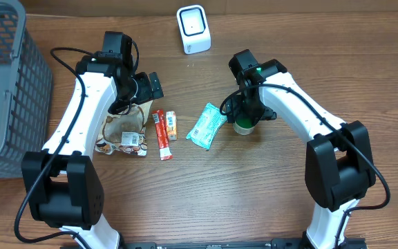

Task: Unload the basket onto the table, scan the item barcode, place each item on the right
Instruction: 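Lift the green jar with the right gripper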

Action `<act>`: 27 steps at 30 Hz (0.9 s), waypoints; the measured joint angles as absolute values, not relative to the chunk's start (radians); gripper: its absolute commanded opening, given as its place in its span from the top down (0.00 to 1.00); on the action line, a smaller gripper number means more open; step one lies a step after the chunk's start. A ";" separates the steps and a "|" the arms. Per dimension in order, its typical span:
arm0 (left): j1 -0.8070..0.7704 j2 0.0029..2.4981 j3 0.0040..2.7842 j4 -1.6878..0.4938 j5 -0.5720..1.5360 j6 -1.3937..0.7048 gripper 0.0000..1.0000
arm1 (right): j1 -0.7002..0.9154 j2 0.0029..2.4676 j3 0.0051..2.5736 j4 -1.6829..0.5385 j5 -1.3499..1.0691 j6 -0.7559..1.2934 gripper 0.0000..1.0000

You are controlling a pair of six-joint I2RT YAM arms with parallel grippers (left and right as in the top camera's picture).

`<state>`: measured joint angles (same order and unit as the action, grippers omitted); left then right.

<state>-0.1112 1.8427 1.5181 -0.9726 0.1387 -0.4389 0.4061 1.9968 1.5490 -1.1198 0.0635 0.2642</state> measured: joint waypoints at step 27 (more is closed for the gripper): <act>-0.111 1.843 1.518 -0.973 0.138 -0.439 0.00 | 0.406 1.997 1.406 -0.972 0.059 0.235 0.30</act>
